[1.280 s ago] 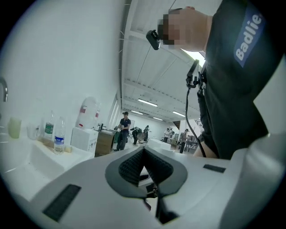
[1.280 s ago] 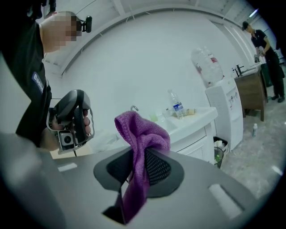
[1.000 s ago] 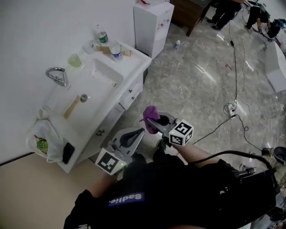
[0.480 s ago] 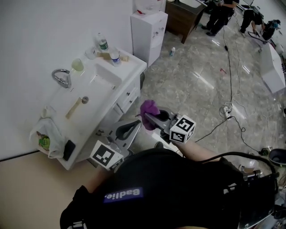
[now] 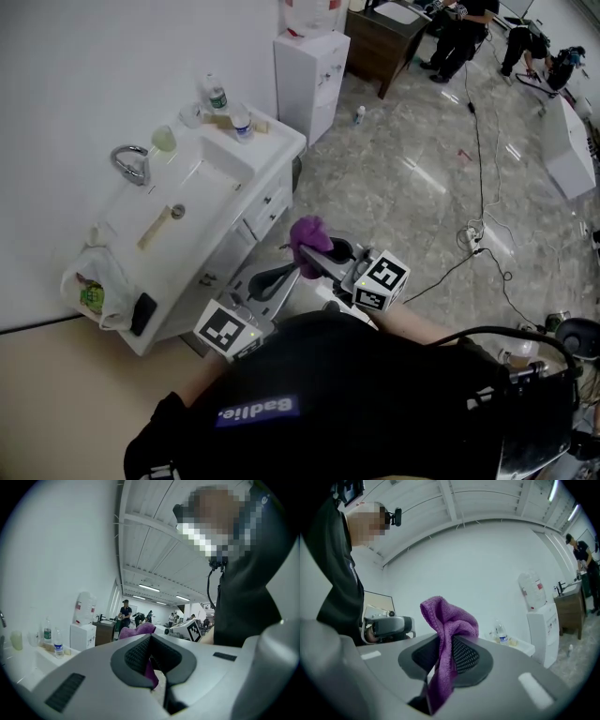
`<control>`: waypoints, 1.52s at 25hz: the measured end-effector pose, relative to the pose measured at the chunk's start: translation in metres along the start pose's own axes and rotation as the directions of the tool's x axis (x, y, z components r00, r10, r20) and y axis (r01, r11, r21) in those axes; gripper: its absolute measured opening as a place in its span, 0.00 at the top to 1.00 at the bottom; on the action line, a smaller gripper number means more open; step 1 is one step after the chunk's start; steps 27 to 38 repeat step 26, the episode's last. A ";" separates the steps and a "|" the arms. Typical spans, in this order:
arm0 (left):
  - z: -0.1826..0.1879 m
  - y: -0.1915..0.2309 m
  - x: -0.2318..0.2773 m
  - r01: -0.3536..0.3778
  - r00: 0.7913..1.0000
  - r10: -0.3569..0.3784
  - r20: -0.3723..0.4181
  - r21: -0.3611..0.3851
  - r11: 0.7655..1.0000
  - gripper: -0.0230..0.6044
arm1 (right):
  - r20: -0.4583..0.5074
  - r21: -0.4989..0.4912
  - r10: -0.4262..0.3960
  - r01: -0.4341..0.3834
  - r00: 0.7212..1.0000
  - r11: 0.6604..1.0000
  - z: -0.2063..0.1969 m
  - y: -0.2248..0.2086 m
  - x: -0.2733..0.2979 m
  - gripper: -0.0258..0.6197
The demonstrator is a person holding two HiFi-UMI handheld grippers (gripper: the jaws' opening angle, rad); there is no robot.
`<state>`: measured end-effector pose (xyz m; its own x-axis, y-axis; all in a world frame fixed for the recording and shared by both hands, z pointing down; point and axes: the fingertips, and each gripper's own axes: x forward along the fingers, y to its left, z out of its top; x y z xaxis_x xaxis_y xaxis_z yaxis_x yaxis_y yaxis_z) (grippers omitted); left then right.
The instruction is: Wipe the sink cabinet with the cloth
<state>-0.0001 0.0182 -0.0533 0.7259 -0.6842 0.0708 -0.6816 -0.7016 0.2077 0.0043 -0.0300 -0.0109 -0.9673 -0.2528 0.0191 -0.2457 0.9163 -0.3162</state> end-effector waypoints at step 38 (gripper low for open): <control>0.001 -0.039 -0.011 0.018 1.000 -0.018 0.000 0.011 1.000 0.96 | -0.050 -0.011 0.007 -0.007 0.999 1.000 -0.012 0.024 -0.021 0.86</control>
